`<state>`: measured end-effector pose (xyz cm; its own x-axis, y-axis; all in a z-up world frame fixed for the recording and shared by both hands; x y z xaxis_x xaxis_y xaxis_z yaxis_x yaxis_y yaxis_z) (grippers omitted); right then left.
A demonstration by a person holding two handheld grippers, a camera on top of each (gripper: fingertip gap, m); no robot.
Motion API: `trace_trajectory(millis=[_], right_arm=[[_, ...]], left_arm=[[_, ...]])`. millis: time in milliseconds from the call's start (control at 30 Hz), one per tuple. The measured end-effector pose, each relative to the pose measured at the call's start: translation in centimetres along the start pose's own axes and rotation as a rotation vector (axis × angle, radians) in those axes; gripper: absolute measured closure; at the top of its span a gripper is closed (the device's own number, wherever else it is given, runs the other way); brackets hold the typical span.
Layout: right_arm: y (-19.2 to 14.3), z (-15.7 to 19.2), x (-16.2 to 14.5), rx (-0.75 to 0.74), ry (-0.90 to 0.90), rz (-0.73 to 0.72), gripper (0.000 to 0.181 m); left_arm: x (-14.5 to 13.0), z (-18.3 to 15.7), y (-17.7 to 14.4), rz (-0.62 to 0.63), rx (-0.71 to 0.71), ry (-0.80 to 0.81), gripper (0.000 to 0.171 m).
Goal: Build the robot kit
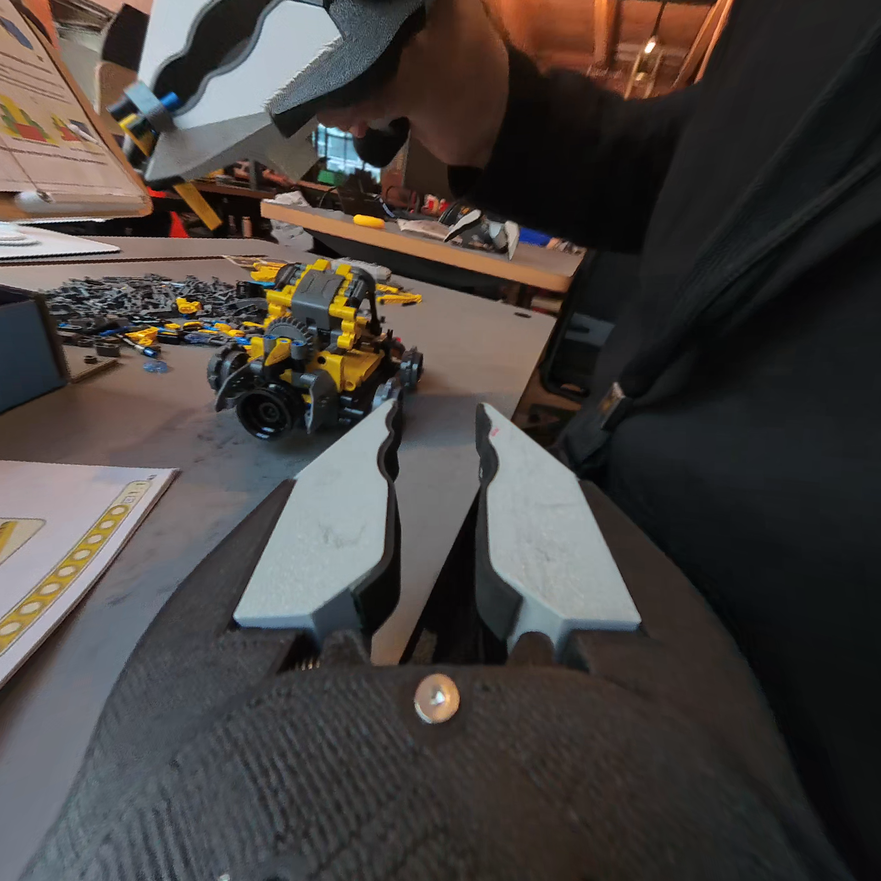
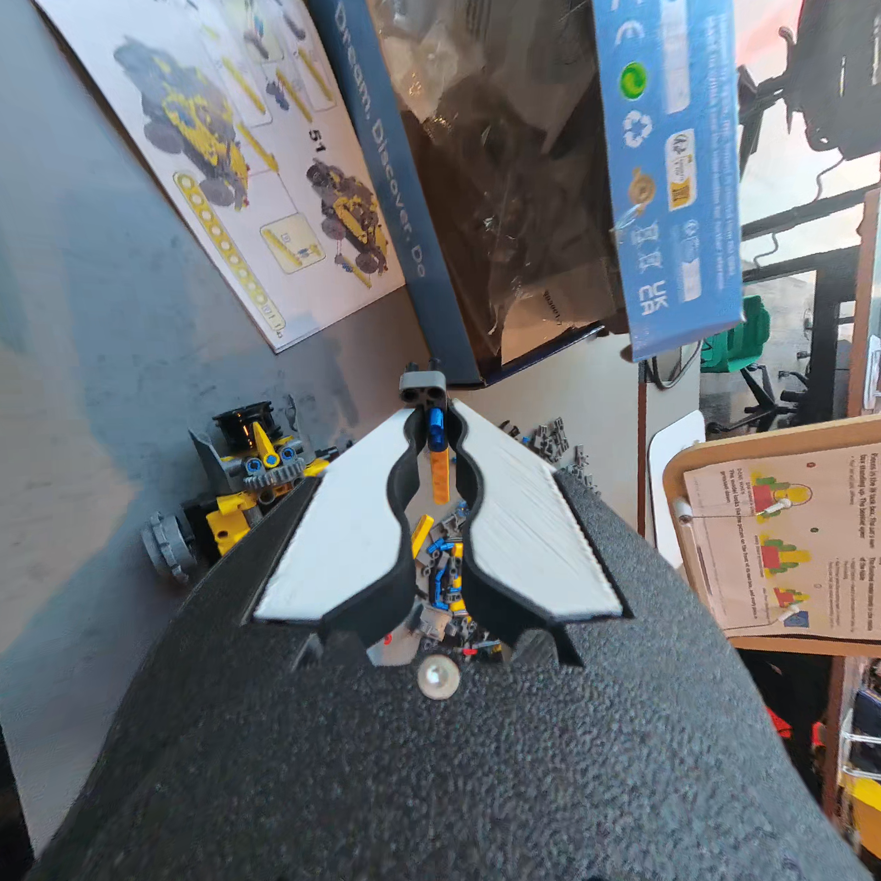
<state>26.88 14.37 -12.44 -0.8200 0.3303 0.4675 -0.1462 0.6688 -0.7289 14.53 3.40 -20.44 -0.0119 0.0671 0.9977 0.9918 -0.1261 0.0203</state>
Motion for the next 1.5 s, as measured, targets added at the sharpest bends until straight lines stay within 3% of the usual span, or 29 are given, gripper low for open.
trace_trajectory(millis=[133, 300, 467, 833, 1000, 1233, 1500], right_arm=[[-1.0, 1.1, -0.5, -0.034, -0.073, -0.029, 0.174], [-3.1, 3.5, -0.8, -0.008, -0.143, -0.102, 0.174], [-5.4, 7.8, -1.1, 0.07, -0.228, -0.18, 0.174], [-7.4, 12.1, -6.2, 0.139, -0.227, -0.107, 0.175], [-7.0, 12.5, -7.1, 0.163, -0.232, -0.077, 0.174], [-6.7, 12.3, -8.1, 0.21, -0.121, 0.02, 0.174], [-8.2, 13.8, -9.3, 0.226, -0.083, -0.054, 0.174]], left_arm=[[0.5, 0.1, -0.4, 0.052, 0.077, 0.121, 0.143], [4.4, 2.2, -0.1, 0.075, 0.183, 0.205, 0.137], [6.1, 3.0, 2.9, 0.231, 0.251, 0.385, 0.133], [3.5, -2.2, 7.9, 0.385, 0.004, 0.653, 0.147], [3.0, -2.3, 8.5, 0.406, -0.054, 0.624, 0.146], [2.6, -2.6, 9.0, 0.42, -0.069, 0.536, 0.158], [2.5, -4.8, 9.6, 0.458, -0.119, 0.53, 0.158]])
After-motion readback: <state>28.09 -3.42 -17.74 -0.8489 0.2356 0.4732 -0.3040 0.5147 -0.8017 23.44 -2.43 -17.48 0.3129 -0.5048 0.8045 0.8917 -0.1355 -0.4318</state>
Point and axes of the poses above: each gripper's, where its closed fingertips meet, y out along the fingers, x out of its top, z = x × y across the jaws, the point moved 4 cm from there along -y, back along the fingers, and after that the axes turned 7 degrees about y, right-handed, at the moved point
